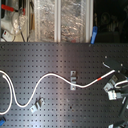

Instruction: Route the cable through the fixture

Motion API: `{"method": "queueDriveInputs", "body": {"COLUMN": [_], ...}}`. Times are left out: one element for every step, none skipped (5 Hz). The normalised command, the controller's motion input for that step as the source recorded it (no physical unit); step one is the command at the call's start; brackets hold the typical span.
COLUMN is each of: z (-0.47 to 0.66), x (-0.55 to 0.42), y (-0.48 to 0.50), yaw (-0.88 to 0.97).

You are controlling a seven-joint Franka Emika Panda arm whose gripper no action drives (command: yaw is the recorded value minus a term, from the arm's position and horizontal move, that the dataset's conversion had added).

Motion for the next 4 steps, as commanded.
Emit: {"method": "queueDriveInputs", "body": {"z": [0.17, 0.36, 0.33, 0.24], "x": [-0.162, -0.147, -0.235, -0.372], "y": [-0.028, -0.180, -0.088, 0.023], "yaw": [0.02, 0.00, 0.00, 0.03]}}
